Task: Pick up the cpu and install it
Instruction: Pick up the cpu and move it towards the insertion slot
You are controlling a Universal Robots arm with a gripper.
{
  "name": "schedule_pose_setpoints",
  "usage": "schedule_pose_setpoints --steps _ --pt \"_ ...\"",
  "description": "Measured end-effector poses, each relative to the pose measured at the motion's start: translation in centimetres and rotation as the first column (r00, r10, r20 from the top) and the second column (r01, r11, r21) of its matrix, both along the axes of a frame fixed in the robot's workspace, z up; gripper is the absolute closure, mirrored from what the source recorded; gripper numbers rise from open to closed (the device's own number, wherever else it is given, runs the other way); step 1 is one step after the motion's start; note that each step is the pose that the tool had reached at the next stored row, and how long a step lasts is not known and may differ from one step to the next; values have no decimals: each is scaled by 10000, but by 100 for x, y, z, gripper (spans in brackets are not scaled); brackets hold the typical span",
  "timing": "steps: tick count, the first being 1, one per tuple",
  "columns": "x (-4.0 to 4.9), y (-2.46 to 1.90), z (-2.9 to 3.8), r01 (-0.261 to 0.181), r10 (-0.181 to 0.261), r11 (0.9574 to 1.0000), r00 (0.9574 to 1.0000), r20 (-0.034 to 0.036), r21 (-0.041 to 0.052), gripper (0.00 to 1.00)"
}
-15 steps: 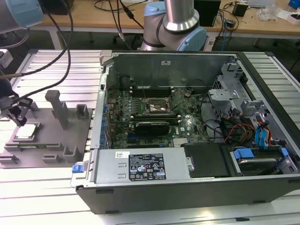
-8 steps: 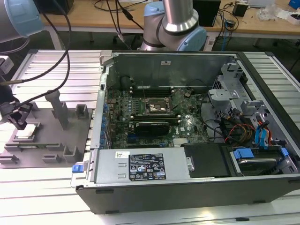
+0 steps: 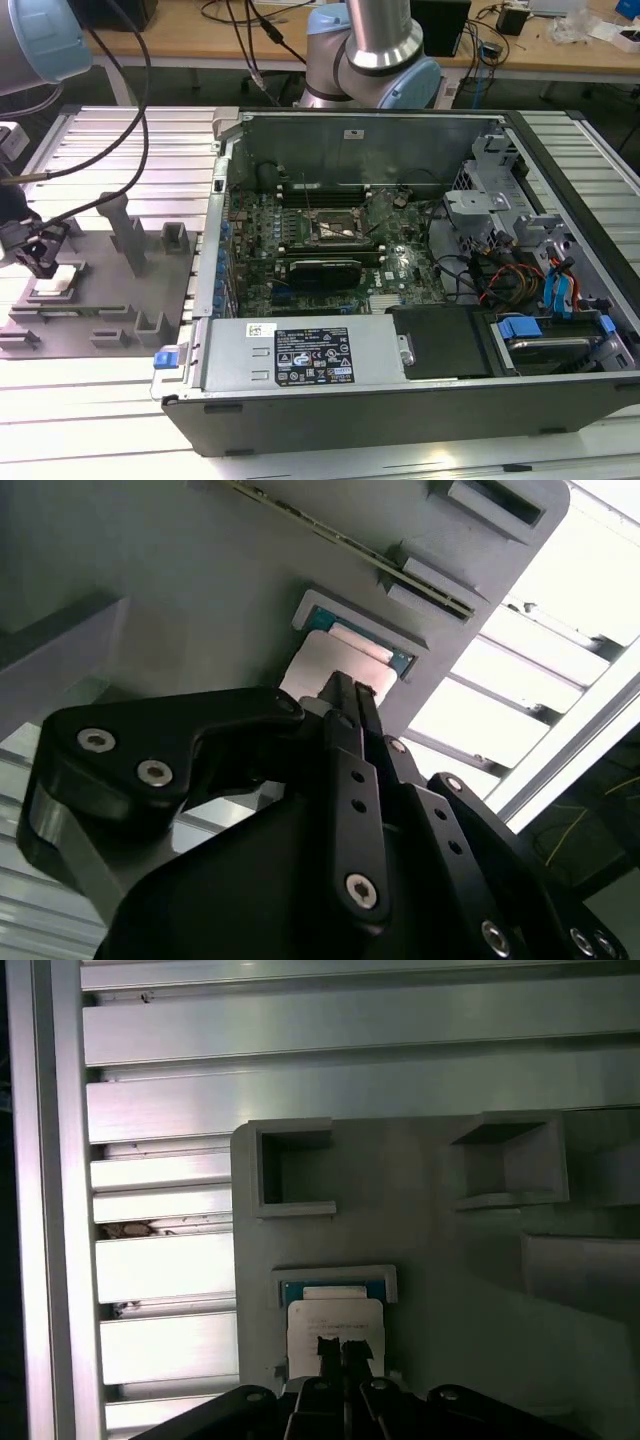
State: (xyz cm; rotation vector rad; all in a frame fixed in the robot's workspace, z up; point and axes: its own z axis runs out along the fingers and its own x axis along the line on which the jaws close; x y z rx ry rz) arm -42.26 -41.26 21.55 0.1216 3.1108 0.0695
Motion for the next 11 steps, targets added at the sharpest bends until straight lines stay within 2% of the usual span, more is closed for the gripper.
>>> schedule_pose_setpoints --steps 1,2,9,11 --pt "0 0 0 0 0 10000 10000 0 0 77" --pt "0 0 0 0 0 10000 10000 0 0 77" --pt "0 0 -2 0 0 10000 10000 0 -1 34" --pt "1 0 -23 0 0 10000 10000 4 2 34"
